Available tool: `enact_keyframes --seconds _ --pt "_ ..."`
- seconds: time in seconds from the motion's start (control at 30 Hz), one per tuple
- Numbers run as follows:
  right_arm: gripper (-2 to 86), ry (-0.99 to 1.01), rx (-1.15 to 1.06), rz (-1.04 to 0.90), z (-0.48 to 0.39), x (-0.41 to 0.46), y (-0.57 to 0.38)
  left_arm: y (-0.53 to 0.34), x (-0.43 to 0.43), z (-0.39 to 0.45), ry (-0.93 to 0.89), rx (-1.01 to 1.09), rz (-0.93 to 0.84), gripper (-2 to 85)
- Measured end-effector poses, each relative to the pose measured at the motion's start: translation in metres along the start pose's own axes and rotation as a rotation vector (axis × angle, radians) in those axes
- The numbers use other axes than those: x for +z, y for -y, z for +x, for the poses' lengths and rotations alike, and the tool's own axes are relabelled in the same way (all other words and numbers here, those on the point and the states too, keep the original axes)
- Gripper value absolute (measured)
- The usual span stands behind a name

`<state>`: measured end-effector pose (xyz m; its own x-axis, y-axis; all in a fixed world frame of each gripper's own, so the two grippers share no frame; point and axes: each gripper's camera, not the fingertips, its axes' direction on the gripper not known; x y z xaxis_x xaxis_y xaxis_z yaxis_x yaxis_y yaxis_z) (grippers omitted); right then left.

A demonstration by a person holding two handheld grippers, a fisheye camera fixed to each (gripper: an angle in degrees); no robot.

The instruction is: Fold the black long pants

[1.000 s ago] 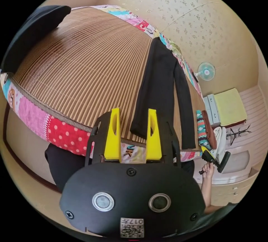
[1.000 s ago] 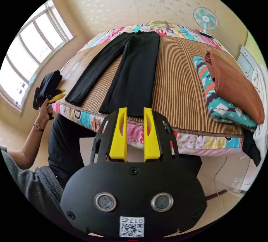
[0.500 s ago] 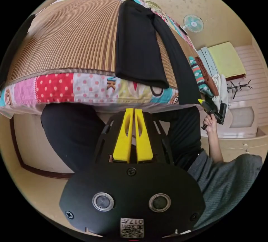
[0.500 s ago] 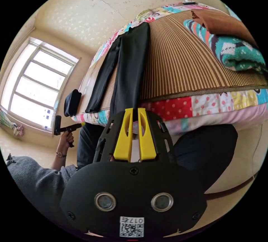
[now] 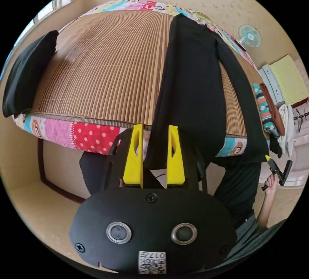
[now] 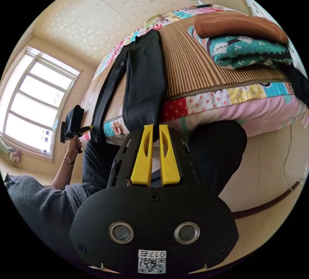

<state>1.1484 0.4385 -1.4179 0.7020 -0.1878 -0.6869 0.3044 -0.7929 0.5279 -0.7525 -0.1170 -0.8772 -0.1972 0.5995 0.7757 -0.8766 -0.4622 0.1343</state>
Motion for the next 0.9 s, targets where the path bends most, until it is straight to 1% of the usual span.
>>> enact_keyframes --seconds 0.03,0.07,0.1,0.13,0.17,0.23,0.3,0.33,0.37,0.4,0.43,0.47,0.5,0.53,0.57,0.6,0.63,0.67,0.73,0.77,0.8,0.83,0.9 --pt "3.0 0.004 0.005 0.006 0.002 -0.003 -0.003 -0.004 0.0 0.014 -0.05 0.116 -0.041 3.5" --pt "3.0 0.032 0.021 0.019 0.009 -0.008 -0.011 -0.012 -0.001 0.022 -0.096 0.157 -0.086 3.0" --pt "3.0 0.083 0.038 0.035 0.018 -0.014 -0.02 -0.018 -0.003 0.024 -0.123 0.171 -0.094 2.8" --pt "3.0 0.111 0.042 0.042 0.022 -0.017 -0.024 -0.031 -0.003 0.027 -0.197 0.186 -0.11 2.7" --pt "3.0 0.151 0.038 0.053 0.03 -0.023 -0.032 -0.045 -0.001 0.025 -0.261 0.18 -0.135 2.9" --pt "2.8 0.118 0.04 0.054 0.041 -0.032 -0.043 -0.064 0.001 0.017 -0.321 0.143 -0.162 3.6" --pt "2.7 0.058 0.042 0.052 0.052 -0.049 -0.049 -0.078 -0.001 0.002 -0.328 0.066 -0.173 5.2" --pt "2.7 0.062 0.037 0.063 0.054 -0.055 -0.05 -0.087 -0.011 -0.01 -0.314 0.012 -0.145 6.6" --pt "2.6 0.097 0.001 0.096 0.052 -0.07 -0.049 -0.095 -0.029 -0.018 -0.328 -0.018 -0.079 9.9" --pt "2.6 0.149 -0.067 0.138 0.043 -0.085 -0.047 -0.098 -0.04 -0.019 -0.347 -0.02 -0.044 11.5" --pt "2.6 0.174 -0.106 0.157 0.036 -0.091 -0.045 -0.1 -0.061 -0.017 -0.406 0.004 0.012 12.4" --pt "2.6 0.22 -0.191 0.184 0.019 -0.102 -0.041 -0.097 -0.081 -0.006 -0.484 0.075 0.051 12.9" --pt "2.6 0.264 -0.277 0.189 -0.001 -0.106 -0.035 -0.095 -0.089 0.001 -0.526 0.117 0.058 12.9" --pt "2.7 0.287 -0.32 0.182 -0.012 -0.105 -0.033 -0.088 -0.101 0.019 -0.611 0.185 0.051 13.2" --pt "2.7 0.329 -0.404 0.153 -0.034 -0.098 -0.027 -0.079 -0.108 0.035 -0.687 0.214 0.041 14.1" --pt "2.7 0.369 -0.484 0.114 -0.057 -0.085 -0.024 -0.075 -0.11 0.043 -0.721 0.216 0.037 16.0" --pt "2.7 0.389 -0.525 0.095 -0.068 -0.076 -0.023 -0.064 -0.112 0.059 -0.782 0.225 0.034 19.8" --pt "2.8 0.43 -0.584 0.053 -0.088 -0.055 -0.021 -0.05 -0.11 0.077 -0.831 0.257 0.021 21.1" --pt "2.9 0.493 -0.62 -0.033 -0.113 -0.016 -0.02 -0.026 -0.101 0.101 -0.861 0.281 -0.035 22.3" --pt "3.0 0.513 -0.65 -0.082 -0.129 0.01 -0.022 -0.01 -0.091 0.118 -0.838 0.301 -0.073 22.3" --pt "3.1 0.515 -0.677 -0.133 -0.143 0.035 -0.025 -0.002 -0.084 0.126 -0.814 0.307 -0.104 22.0" --pt "3.2 0.511 -0.684 -0.158 -0.15 0.046 -0.026 0.011 -0.067 0.142 -0.774 0.326 -0.187 19.9" --pt "3.6 0.486 -0.688 -0.26 -0.169 0.086 -0.03 0.022 -0.039 0.165 -0.76 0.42 -0.293 12.5"
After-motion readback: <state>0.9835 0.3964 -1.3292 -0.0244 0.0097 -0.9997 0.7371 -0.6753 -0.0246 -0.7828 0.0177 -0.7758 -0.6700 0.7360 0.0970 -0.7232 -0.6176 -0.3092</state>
